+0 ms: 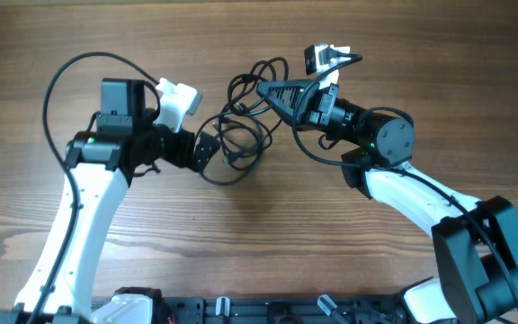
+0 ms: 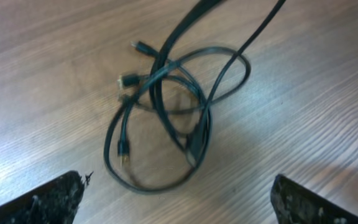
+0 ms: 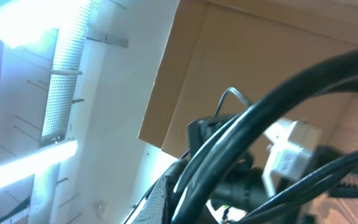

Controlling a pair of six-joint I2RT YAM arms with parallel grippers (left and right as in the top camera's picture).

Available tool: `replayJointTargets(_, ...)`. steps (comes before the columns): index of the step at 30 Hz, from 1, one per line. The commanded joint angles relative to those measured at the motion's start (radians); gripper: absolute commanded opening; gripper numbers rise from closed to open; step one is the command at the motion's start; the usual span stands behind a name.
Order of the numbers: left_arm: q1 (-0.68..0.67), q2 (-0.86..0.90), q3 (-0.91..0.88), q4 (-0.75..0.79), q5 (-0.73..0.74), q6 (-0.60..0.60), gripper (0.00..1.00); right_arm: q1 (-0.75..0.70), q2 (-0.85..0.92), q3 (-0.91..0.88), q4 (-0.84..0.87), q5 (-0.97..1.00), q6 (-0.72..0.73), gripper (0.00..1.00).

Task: Untangle cables

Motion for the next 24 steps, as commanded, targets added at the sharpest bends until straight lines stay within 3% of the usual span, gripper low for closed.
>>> replayJointTargets(1,-0.002,0.052,-0.002,0.071,0.087,0.128,1.0,-0.004,-0.002,0.009,0.018,-0.001,0.04,0.04)
replayJointTargets(8,-0.07,0.162,-0.002,0.114,0.087,0.547,1.0,-0.004,-0.002,0.009,0.023,-0.001,0.071,0.04)
replayJointTargets(14,-0.07,0.316,-0.002,0.295,0.08,0.512,0.98,-0.004,-0.002,0.009,0.071,-0.027,0.105,0.04)
replayJointTargets(15,-0.07,0.33,-0.002,0.327,0.081,0.489,0.88,-0.004,-0.002,0.009,0.071,-0.027,0.105,0.04)
replayJointTargets(16,-0.072,0.336,-0.002,0.34,0.089,0.49,0.66,-0.004,-0.002,0.009,0.071,-0.027,0.105,0.04)
replayJointTargets(17,-0.072,0.336,-0.002,0.346,0.098,0.489,0.04,-0.004,-0.002,0.009,0.071,-0.026,0.105,0.04)
replayJointTargets(21,-0.071,0.315,-0.002,0.344,0.102,0.384,0.04,-0.005,-0.002,0.009,0.061,-0.026,0.102,0.1)
replayJointTargets(24,-0.069,0.197,-0.002,0.338,0.098,0.309,0.04,-0.033,-0.002,0.009,-0.054,-0.031,0.101,0.14)
